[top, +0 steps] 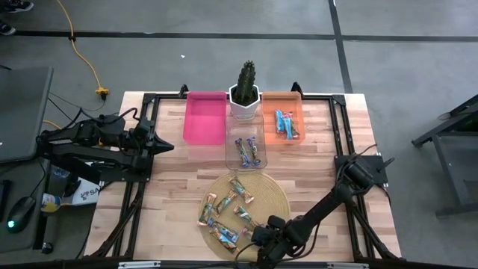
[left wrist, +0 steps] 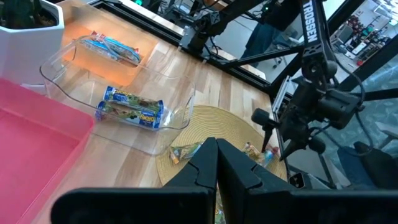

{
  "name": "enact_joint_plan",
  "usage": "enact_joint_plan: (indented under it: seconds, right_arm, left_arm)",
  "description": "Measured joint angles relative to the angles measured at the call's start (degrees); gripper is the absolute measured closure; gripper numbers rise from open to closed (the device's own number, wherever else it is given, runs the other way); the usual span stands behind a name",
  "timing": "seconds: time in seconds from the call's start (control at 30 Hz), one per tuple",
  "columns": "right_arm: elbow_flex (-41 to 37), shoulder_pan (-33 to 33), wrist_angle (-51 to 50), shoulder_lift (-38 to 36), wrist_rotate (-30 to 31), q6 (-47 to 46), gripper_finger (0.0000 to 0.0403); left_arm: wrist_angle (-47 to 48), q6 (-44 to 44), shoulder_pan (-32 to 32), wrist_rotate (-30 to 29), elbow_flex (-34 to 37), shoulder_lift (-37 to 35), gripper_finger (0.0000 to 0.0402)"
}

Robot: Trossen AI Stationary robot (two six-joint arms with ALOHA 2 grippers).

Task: Pick and place Granola Bars by type
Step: Put the red granola bar into the orange bin

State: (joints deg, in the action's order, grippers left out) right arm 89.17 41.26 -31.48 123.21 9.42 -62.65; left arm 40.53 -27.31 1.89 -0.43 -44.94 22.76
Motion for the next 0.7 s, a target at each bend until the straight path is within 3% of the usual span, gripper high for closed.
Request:
enact_joint_plan:
  seconds: [0.4, 0.7]
  right_arm:
    - [0.2, 0.0, -0.2, 2.2, 2.4, -3.4, 0.0180]
    - [0.1, 0.0, -1.0, 2.3, 1.4, -3.0, 0.0244]
  left_arm:
    - [0.0, 0.0, 0.0, 0.0, 0.0, 0.0, 0.0401]
    - [0.1, 0.0, 0.0, 0.0, 0.0, 0.0, 0.0401]
